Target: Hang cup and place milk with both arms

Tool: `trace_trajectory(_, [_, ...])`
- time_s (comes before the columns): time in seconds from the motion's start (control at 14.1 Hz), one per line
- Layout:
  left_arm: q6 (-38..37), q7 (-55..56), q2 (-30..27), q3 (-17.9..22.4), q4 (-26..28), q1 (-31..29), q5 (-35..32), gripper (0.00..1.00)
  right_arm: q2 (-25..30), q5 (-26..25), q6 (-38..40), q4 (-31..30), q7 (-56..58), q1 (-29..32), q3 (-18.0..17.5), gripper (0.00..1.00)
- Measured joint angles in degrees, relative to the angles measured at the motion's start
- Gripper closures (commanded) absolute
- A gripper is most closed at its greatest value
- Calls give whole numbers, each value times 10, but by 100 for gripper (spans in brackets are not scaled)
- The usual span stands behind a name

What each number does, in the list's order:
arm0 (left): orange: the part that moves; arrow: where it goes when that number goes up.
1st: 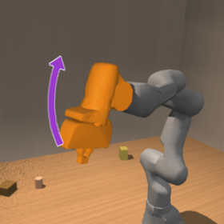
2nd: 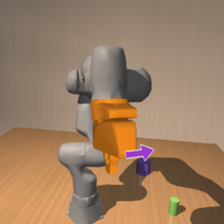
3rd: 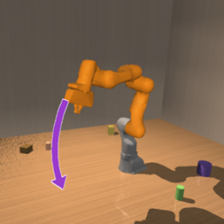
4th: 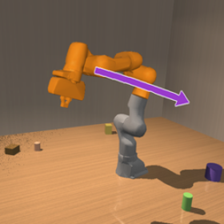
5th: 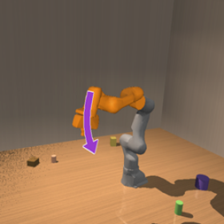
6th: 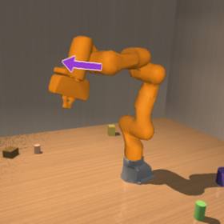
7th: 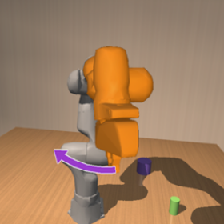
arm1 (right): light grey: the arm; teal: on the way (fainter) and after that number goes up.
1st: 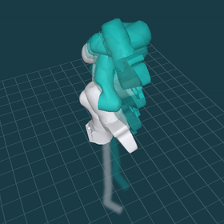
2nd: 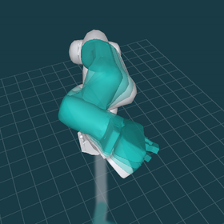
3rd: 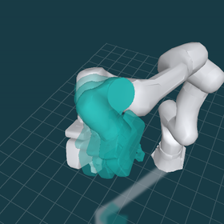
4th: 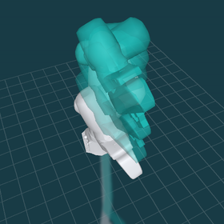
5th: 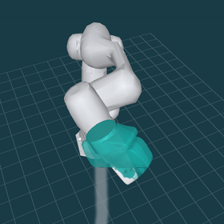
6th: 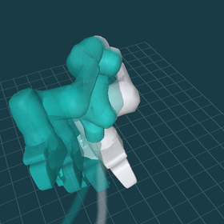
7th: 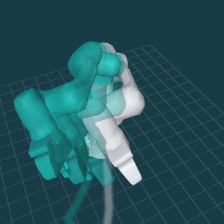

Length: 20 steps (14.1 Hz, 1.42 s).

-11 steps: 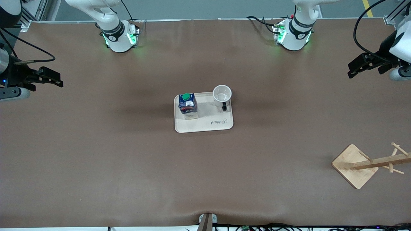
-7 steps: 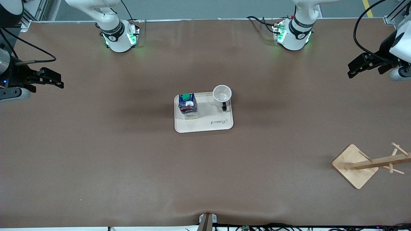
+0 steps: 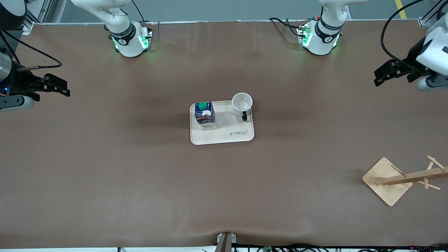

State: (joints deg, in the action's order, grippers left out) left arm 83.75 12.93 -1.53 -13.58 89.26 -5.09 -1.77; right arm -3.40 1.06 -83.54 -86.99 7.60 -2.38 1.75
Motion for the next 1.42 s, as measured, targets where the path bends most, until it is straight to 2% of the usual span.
trace_trajectory(0.42, [22,121,12,-126,75,4,1,0,-1,0,-11,0,0,0,-1,0])
trace_trajectory(0.78, [173,222,21,-240,205,7,1,0,-1,0,-12,0,2,0,-1,0])
trace_trajectory(0.99, [247,258,50,-275,262,7,1,0,-1,0,-22,0,2,0,-1,0])
trace_trajectory(1.2, [345,346,88,-303,303,10,1,0,-1,0,-29,0,2,-1,-2,0])
trace_trajectory(1.42, [413,436,132,-309,318,39,1,0,-1,0,-35,0,3,-2,-2,0])
